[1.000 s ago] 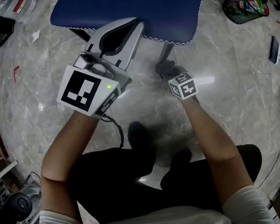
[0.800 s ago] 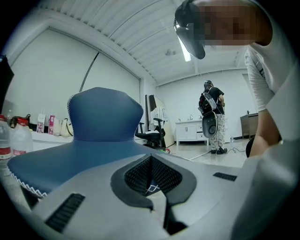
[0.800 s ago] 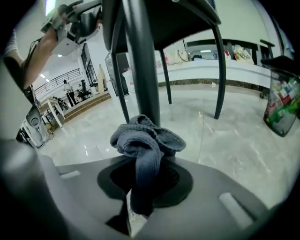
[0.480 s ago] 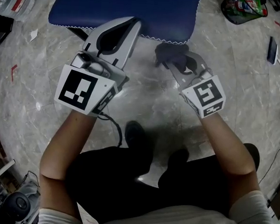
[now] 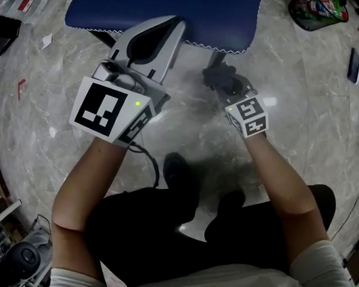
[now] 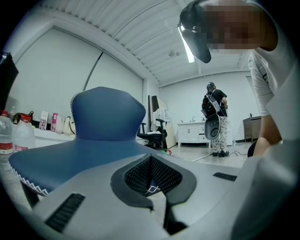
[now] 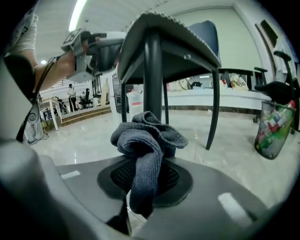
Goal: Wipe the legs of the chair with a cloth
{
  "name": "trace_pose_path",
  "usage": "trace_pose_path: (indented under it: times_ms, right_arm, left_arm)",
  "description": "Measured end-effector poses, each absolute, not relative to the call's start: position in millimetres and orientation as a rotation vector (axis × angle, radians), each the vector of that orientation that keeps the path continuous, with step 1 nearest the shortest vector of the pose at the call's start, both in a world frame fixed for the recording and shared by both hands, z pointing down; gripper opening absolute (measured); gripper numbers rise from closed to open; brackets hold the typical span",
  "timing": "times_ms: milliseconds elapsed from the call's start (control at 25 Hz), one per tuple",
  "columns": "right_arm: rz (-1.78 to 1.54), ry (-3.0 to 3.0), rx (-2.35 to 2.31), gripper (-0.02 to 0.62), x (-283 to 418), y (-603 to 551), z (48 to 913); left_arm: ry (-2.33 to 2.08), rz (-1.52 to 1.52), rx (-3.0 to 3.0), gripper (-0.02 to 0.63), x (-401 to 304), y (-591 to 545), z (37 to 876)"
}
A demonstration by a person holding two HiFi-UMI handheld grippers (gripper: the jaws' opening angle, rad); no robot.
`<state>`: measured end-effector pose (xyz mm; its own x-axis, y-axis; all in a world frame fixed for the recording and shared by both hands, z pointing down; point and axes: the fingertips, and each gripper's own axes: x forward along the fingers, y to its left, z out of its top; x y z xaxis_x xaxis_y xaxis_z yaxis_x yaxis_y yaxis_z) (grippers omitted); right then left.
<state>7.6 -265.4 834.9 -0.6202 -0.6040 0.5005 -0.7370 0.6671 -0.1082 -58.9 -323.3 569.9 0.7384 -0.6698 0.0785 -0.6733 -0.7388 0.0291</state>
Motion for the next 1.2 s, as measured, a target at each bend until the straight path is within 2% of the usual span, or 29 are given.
trace_pose_path:
  times_ms: [240,360,520,840,920,1040,1200]
  right_arm:
    - [0.7,-2.314,0.994,0.074,4,-253,941]
    - [0.765,-2.261,0.968,0.077,1,-251,957]
    - [0.68,-2.327,0.962,0.072,3,-256,913]
    - [0.347,-2.623,1.108,0.074,9,-283,702]
    - [0.299,-2.673,1.149,0.074,13,-286,673]
    - [0.287,-2.691,1.203,0.074,17,-287,687]
    - [0.369,-2.611,1.212,0.074,13,-277,764]
  left_arm:
    - [-1.108,0.115,2.892,0.006,-59,-323,573]
    - [-1.105,0.13,2.89,0.006,-60,-322,574]
    - [-1.108,0.126,2.931,0.006,-60,-320,574]
    - [-1.128,0.116,2.954,0.006,-61,-318,574]
    - [-1.123,0.118,2.96,0.006,-59,-319,574]
    - [-1.112,0.115,2.97,0.006,-56,-319,575]
    - [-1.111,0.114,2.977,0.006,-57,-317,576]
